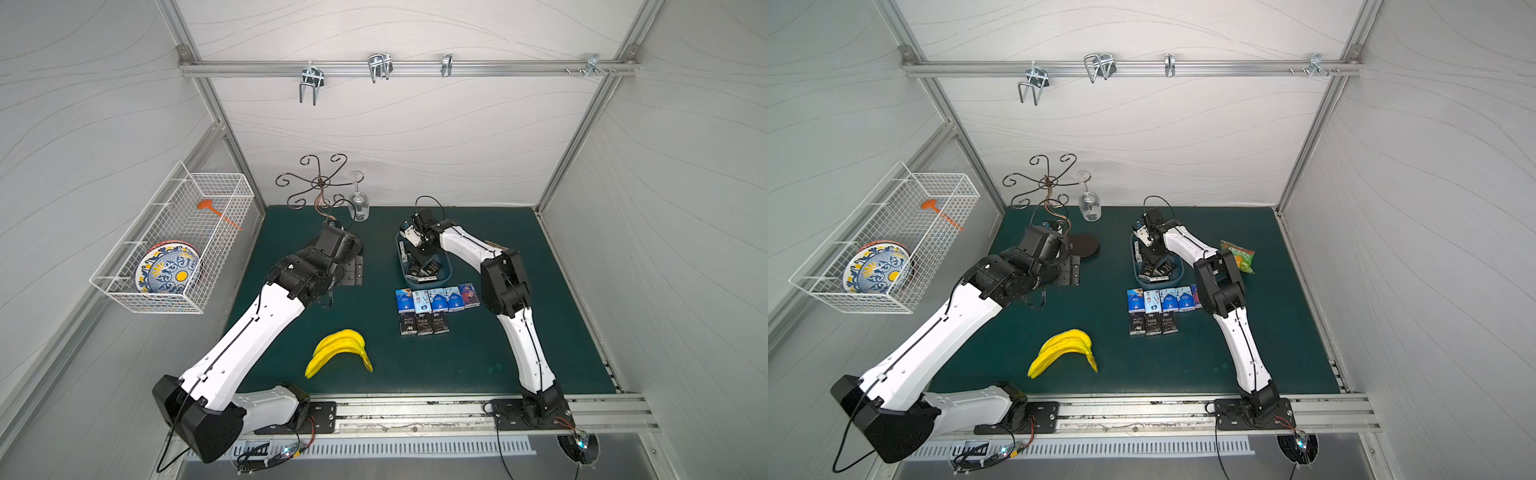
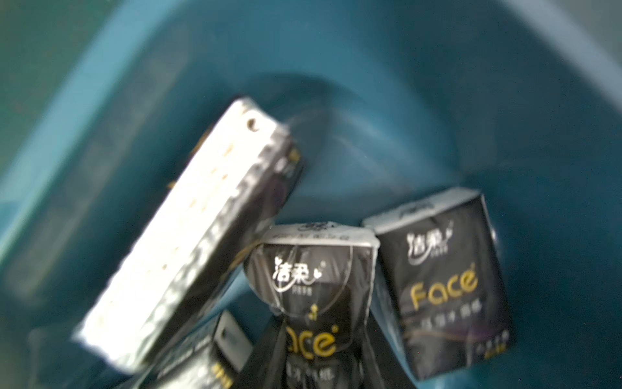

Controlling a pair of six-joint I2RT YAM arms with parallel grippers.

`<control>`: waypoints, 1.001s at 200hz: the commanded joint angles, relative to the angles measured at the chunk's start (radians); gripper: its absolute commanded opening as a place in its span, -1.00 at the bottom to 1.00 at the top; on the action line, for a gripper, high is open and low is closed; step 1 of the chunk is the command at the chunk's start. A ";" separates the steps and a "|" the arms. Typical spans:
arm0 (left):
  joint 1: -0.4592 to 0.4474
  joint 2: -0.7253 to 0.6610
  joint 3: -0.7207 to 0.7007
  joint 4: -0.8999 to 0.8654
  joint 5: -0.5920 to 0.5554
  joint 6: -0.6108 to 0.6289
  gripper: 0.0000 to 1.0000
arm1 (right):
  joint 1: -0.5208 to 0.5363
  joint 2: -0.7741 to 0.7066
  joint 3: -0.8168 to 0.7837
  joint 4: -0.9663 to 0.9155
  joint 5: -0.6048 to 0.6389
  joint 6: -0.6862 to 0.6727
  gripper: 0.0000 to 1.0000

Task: Take the pocket tissues out of the storage box
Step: Pick up the pocket tissues from the storage box, then place the pocket tissues at the center of the board.

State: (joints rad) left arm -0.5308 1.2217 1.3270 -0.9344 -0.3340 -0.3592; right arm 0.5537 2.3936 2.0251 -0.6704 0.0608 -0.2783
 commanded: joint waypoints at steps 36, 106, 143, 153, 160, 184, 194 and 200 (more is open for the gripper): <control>0.003 -0.025 0.028 0.014 -0.005 -0.006 0.75 | -0.009 -0.224 -0.093 0.025 0.013 0.106 -0.45; 0.003 -0.033 0.011 0.025 -0.009 -0.004 0.76 | -0.034 -0.542 -0.377 0.009 0.043 0.306 -0.41; 0.003 -0.037 -0.004 0.044 0.018 -0.023 0.76 | -0.034 -0.840 -0.731 0.076 -0.092 0.473 -0.41; 0.003 -0.039 -0.006 0.049 0.024 -0.027 0.76 | -0.030 -0.916 -0.825 0.094 -0.125 0.520 -0.41; 0.003 -0.040 -0.007 0.052 0.027 -0.030 0.76 | -0.025 -0.961 -0.880 0.101 -0.143 0.546 -0.41; 0.003 -0.043 -0.013 0.063 0.041 -0.043 0.76 | -0.004 -1.095 -1.035 0.094 -0.145 0.600 -0.40; 0.003 -0.049 -0.019 0.069 0.048 -0.047 0.76 | 0.001 -1.135 -1.088 0.090 -0.145 0.617 -0.40; 0.003 -0.052 -0.025 0.076 0.056 -0.049 0.76 | 0.002 -1.155 -1.113 0.084 -0.141 0.625 -0.40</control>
State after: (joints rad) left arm -0.5308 1.1973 1.3117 -0.9134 -0.3058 -0.3855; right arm 0.5407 1.3109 0.9951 -0.5980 -0.0486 0.2535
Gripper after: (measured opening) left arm 0.879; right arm 0.302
